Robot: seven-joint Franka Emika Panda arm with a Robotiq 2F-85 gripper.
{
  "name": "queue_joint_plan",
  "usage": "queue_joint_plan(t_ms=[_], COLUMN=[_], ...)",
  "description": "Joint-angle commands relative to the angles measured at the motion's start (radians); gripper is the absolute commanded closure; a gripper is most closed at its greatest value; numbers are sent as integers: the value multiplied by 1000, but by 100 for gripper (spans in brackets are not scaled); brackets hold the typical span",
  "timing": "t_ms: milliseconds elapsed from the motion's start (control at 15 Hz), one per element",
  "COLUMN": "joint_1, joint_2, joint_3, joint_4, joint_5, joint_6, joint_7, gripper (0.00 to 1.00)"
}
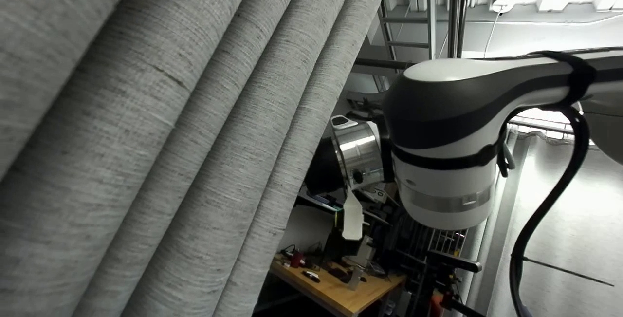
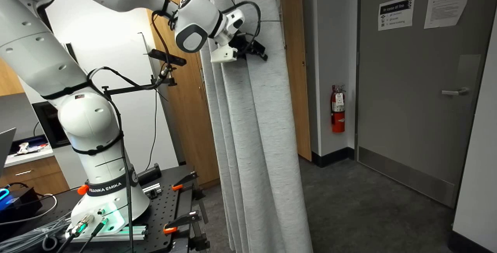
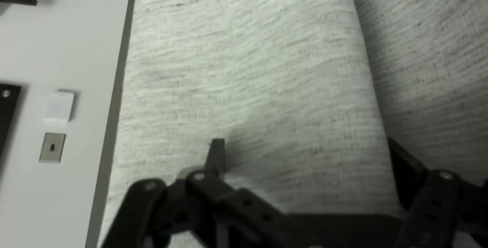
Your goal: Slide the curtain to close
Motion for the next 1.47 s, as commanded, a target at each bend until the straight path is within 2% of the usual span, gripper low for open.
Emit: queue_joint_plan(t_ms=[0,267,667,1400], joint_1=[49,60,69,39], joint_2=[-47,-79,-117,-156], joint_3=[-20,-26,-36,28], joint_4=[-15,-11,3,25], joint_5=[22,4,-17,-76], joint_6=[95,153,163,185], joint_7=[-50,-41,-47,-59], gripper=[0,0,0,0])
